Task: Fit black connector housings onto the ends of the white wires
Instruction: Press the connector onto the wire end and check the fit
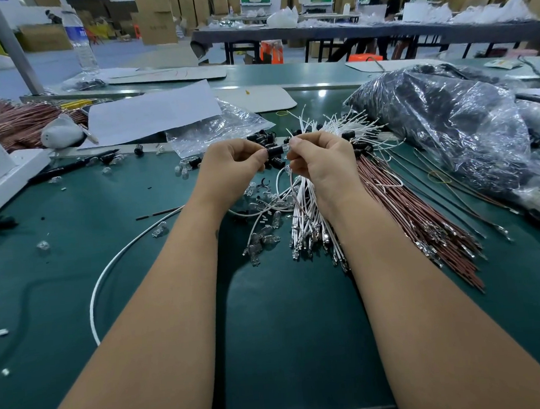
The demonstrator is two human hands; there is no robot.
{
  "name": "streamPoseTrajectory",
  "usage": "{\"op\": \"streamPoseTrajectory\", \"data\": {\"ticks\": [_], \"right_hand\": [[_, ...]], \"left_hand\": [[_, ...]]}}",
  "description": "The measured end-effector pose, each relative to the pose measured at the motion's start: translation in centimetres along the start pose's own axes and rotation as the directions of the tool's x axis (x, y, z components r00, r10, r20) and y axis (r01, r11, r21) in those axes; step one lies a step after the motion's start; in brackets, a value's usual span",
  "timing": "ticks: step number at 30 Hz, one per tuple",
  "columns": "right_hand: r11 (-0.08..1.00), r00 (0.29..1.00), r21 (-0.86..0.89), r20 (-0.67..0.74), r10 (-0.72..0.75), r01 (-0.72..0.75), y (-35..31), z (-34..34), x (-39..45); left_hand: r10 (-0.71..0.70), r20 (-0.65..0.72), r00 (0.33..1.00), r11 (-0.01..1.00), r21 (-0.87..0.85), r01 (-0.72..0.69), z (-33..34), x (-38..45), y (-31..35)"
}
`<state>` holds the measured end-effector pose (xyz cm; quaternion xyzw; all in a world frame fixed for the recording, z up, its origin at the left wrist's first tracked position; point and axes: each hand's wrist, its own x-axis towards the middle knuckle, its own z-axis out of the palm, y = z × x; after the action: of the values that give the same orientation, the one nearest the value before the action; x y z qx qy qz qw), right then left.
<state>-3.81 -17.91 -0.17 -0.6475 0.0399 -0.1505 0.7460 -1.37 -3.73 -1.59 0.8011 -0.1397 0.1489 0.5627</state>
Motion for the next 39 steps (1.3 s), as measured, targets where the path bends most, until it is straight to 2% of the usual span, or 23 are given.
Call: {"op": "streamPoseTrajectory", "data": {"ticks": [14, 21, 26, 32, 39], "right_hand": [[0.998, 0.999, -0.058, 0.026, -0.034, 0.035, 0.4, 0.0, 0.1], [1.000, 0.997, 0.017, 0.082, 0.011, -0.012, 0.5, -0.1, 0.5], [0.995, 0.999, -0.097, 0.052, -0.003, 0.008, 0.7, 0.0, 0.6], [0.978, 0.996, -0.202, 0.072, -0.046, 0.060, 1.3, 0.1, 0.5], [0.987, 0.994, -0.143, 0.095, -0.057, 0.070, 1.6, 0.0, 0.9]], "left_hand": [[-0.014, 0.005, 1.000, 1.000, 0.021, 0.013, 0.1, -0.1, 0.4], [-0.012, -0.029, 1.000, 1.000, 0.026, 0.013, 0.0, 0.0, 0.6], [0.002, -0.032, 0.999, 0.998, 0.062, 0.000, 0.1, -0.2, 0.7], [-0.025, -0.001, 1.000, 1.000, -0.006, 0.025, 0.3, -0.4, 0.4], [-0.035, 0.041, 0.999, 0.998, -0.050, 0.037, 0.9, -0.2, -0.1]]}}
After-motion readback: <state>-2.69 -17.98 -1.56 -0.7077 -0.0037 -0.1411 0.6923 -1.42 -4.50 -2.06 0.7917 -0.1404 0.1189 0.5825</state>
